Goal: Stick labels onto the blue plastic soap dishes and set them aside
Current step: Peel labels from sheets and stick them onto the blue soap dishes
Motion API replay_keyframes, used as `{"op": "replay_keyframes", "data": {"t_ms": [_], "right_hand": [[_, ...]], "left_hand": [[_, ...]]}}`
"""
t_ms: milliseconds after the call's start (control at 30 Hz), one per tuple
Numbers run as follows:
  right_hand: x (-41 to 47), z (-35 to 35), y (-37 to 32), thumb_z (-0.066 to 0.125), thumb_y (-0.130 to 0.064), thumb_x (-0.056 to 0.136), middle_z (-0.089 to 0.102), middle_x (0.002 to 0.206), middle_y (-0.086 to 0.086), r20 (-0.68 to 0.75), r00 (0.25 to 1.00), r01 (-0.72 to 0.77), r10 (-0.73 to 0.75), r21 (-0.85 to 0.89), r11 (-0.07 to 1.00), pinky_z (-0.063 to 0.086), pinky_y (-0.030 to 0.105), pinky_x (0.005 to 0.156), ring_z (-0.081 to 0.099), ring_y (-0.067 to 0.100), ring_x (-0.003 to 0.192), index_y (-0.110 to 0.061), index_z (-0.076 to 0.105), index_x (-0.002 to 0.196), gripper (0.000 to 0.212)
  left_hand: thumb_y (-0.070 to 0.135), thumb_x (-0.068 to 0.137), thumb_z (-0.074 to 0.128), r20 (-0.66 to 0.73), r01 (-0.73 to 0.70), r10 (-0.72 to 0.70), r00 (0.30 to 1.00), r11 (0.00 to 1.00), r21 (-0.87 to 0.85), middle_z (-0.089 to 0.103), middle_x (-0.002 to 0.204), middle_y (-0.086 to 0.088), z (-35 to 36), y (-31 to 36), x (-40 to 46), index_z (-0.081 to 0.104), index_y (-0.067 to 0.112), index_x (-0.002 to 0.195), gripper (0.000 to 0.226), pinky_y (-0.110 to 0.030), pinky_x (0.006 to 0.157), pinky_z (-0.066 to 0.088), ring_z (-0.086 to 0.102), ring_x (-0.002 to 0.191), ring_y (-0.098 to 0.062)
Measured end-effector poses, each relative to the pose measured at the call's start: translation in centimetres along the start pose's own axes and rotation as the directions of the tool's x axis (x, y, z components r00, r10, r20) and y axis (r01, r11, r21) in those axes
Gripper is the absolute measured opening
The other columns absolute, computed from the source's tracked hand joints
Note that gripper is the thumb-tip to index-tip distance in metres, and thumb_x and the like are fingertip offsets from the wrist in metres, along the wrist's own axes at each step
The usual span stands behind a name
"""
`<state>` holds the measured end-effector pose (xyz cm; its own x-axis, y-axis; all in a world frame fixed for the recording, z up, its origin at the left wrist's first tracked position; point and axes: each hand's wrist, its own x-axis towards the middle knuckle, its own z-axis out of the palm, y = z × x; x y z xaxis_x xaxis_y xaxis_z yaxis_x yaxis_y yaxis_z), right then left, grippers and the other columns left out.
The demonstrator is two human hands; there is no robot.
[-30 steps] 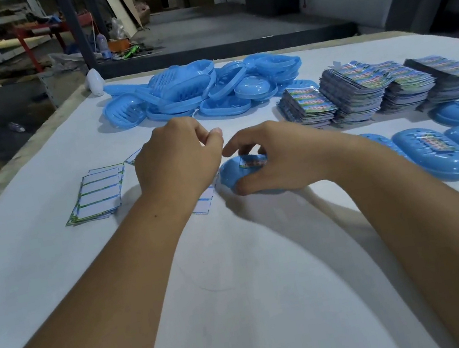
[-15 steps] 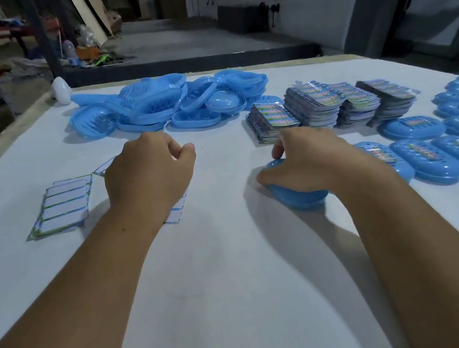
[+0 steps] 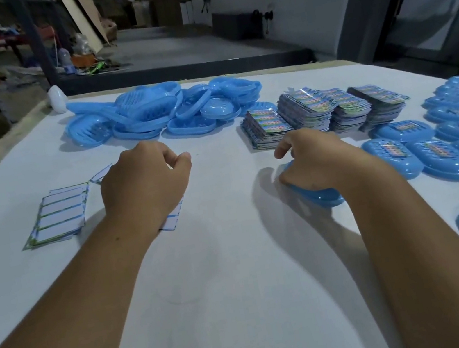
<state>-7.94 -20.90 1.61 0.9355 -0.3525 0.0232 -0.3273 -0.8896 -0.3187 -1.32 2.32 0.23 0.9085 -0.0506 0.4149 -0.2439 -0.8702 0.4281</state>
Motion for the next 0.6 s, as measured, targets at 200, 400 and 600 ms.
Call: {"op": "replay_keyframes", "data": {"t_ms": [200, 400, 600], "right_hand": [[0.5, 0.4, -0.2, 0.069, -0.036, 0.083, 0.059, 0.117, -0.005, -0.038, 0.997, 0.072, -0.071, 0.034, 0.997, 0.046, 0.042, 0.099, 0.050, 0.029, 0.120, -0.037, 0.061, 0.109, 0.027], [1.6, 1.2, -4.1, 0.067, -0.039, 0.087, 0.063, 0.092, -0.018, -0.113, 0.961, 0.262, -0.252, 0.081, 0.962, 0.053, 0.035, 0.088, 0.062, 0.015, 0.096, -0.033, 0.067, 0.101, 0.015], [2.8, 2.1, -7.7, 0.066, -0.038, 0.088, 0.070, 0.092, -0.011, -0.030, 0.936, 0.352, -0.351, 0.037, 0.935, 0.058, 0.035, 0.081, 0.064, 0.013, 0.085, -0.032, 0.068, 0.095, 0.009]], "left_hand": [[0.056, 0.092, 0.058, 0.019, 0.012, -0.012, 1.000, 1.000, 0.007, 0.062, 0.074, 0.009, 0.2, -0.2, 0.2, 0.063, 0.031, 0.079, 0.029, -0.031, 0.066, 0.039, 0.055, 0.071, -0.019], [0.055, 0.091, 0.057, 0.036, 0.017, -0.018, 0.999, 1.000, 0.025, 0.057, 0.067, 0.012, 0.4, -0.4, 0.4, 0.063, 0.029, 0.076, 0.031, -0.029, 0.061, 0.034, 0.050, 0.062, -0.016], [0.052, 0.090, 0.058, 0.041, 0.026, -0.028, 0.999, 0.999, 0.034, 0.053, 0.066, 0.009, 0.4, -0.7, 0.4, 0.069, 0.027, 0.082, 0.028, -0.030, 0.066, 0.037, 0.054, 0.072, -0.022]]}}
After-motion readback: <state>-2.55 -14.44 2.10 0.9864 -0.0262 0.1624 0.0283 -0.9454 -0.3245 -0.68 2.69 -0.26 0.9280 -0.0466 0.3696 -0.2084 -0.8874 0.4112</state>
